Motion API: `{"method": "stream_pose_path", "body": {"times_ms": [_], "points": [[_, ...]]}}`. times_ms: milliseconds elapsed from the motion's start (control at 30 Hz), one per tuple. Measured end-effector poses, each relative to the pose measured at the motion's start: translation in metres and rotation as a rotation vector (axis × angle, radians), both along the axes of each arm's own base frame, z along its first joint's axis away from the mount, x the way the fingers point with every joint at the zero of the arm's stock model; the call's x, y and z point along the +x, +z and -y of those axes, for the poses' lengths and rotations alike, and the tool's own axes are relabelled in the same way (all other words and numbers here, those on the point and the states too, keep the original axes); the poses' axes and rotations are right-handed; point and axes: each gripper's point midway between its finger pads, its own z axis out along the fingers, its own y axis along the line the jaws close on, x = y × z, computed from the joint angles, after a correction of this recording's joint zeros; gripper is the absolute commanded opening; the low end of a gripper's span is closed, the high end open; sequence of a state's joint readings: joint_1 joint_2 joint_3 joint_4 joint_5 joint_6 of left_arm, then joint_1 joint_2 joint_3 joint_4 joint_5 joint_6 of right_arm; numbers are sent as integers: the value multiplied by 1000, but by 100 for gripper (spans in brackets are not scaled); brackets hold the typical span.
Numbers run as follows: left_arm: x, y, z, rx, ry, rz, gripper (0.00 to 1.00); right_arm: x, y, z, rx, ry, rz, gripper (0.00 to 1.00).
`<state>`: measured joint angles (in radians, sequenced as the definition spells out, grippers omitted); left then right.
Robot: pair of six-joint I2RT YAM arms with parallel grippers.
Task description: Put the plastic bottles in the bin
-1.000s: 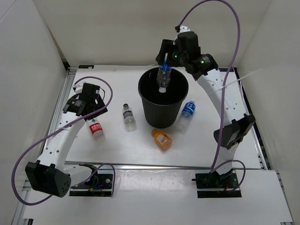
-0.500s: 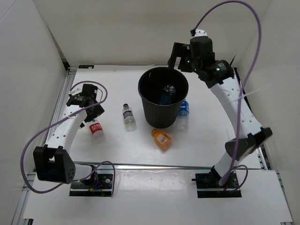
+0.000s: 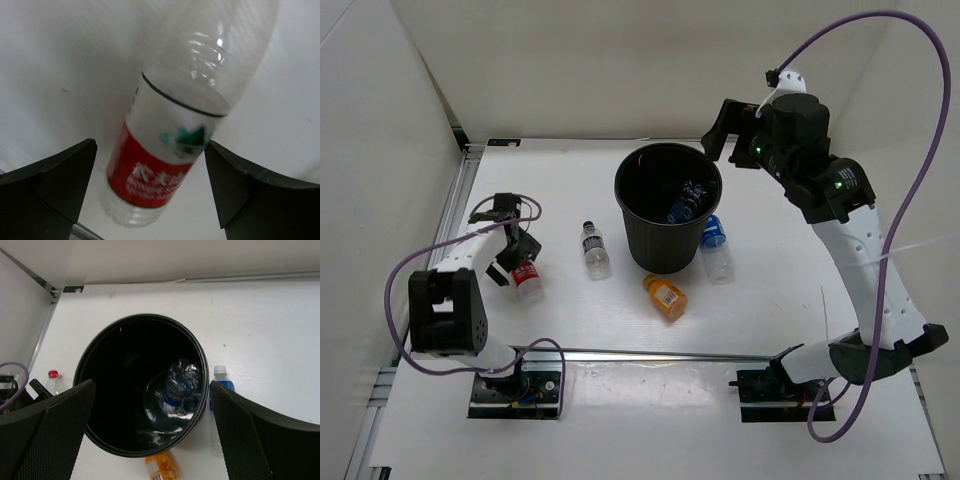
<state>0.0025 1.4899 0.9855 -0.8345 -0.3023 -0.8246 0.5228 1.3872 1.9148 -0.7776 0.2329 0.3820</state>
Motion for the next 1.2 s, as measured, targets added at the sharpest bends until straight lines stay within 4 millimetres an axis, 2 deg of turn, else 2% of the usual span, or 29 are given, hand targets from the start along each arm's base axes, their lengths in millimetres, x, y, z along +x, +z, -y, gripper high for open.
{"method": "stream_pose_path", "body": {"times_ms": [167,200,267,300,400,433,500,567,633,767,833,900,967,1033,1100,1167,1200], "points": [[-6,-41,-4,-32,26,-124,100,-3,-23,9,-33,-15,-54,99],[-6,-47,-3,-44,24,-146,94,-4,-26,12,-41,-23,-61,99],[6,-45,-2,-53,15,-124,86,-7,-29,16,-53,-32,-67,99],[11,-43,-2,-56,9,-115,72,-8,-28,19,-56,-36,-62,99],[24,-34,-1,-63,0,-81,58,-14,-28,25,-63,-45,-54,99],[31,-28,-1,-64,-5,-63,52,-16,-28,27,-64,-48,-51,99],[50,-10,-1,-65,-13,-6,47,-19,-28,30,-68,-55,-46,99],[75,17,1,-68,-17,86,39,-22,-28,33,-72,-63,-44,99],[100,53,3,-69,-21,189,39,-22,-28,35,-75,-69,-42,99],[156,154,26,-94,-84,461,39,-21,-34,37,-82,-77,-54,99],[180,225,53,-119,-155,637,41,-20,-39,38,-88,-83,-64,99],[195,297,87,-153,-250,808,41,-20,-42,39,-92,-91,-72,99],[200,368,127,-190,-364,980,44,-19,-44,41,-93,-103,-78,99],[198,415,166,-225,-475,1105,44,-18,-45,44,-79,-123,-86,99],[193,440,205,-255,-581,1179,47,-16,-46,52,-56,-161,-99,99],[189,438,240,-280,-670,1182,52,-12,-49,64,-37,-212,-117,99],[189,427,257,-284,-716,1161,58,-11,-50,71,-26,-239,-126,99]]}}
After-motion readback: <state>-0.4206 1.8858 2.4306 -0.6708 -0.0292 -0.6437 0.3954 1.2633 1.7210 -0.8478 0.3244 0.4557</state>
